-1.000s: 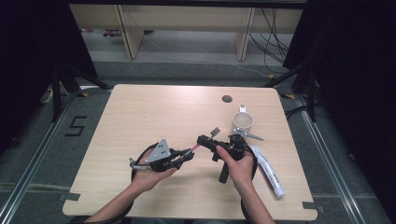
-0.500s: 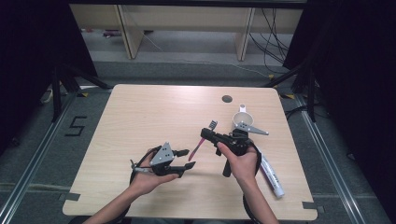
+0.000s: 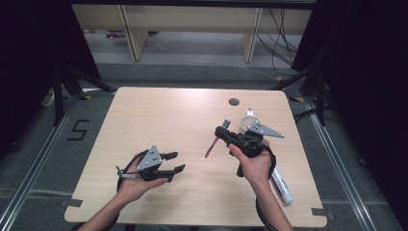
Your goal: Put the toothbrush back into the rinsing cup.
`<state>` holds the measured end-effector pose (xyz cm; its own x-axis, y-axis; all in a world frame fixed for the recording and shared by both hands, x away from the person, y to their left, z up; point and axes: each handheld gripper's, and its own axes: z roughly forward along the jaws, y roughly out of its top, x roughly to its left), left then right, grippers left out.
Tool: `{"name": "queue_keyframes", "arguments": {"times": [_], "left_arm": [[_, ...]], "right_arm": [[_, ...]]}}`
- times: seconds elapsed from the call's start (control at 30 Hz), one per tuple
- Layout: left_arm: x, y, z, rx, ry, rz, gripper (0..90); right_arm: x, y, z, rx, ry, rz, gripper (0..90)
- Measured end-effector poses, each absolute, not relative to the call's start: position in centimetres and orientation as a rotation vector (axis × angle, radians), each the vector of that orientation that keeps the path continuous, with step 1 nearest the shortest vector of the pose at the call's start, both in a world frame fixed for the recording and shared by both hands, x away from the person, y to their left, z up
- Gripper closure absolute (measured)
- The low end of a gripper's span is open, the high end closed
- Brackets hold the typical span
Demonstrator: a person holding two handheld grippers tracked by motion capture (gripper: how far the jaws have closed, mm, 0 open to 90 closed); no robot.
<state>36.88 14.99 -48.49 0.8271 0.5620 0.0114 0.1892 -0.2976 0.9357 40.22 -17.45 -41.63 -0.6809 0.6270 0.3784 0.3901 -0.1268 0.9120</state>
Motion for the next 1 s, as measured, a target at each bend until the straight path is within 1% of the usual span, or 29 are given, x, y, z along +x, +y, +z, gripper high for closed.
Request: {"name": "queue_keyframes", "arguments": {"times": [0.33, 0.43, 0.67, 0.7, 1.0], "left_arm": [[36.5, 16.9, -48.9, 1.800, 0.627, 0.449, 41.5], [36.4, 17.5, -49.6, 1.769, 0.657, 0.468, 40.5], [36.4, 18.0, -50.6, 1.734, 0.689, 0.486, 39.3], [36.5, 18.0, -50.8, 1.709, 0.688, 0.485, 38.9], [36.5, 18.3, -51.3, 1.696, 0.719, 0.528, 38.2]], "right_arm": [[40.3, -18.4, -40.3, 1.118, 1.926, 1.783, 83.3], [40.4, -18.8, -39.9, 1.119, 1.923, 1.762, 83.3], [40.7, -19.6, -39.0, 1.100, 1.888, 1.708, 83.3], [40.7, -20.0, -38.6, 1.110, 1.876, 1.694, 83.3], [41.3, -21.3, -37.4, 1.101, 1.820, 1.639, 83.3]]}}
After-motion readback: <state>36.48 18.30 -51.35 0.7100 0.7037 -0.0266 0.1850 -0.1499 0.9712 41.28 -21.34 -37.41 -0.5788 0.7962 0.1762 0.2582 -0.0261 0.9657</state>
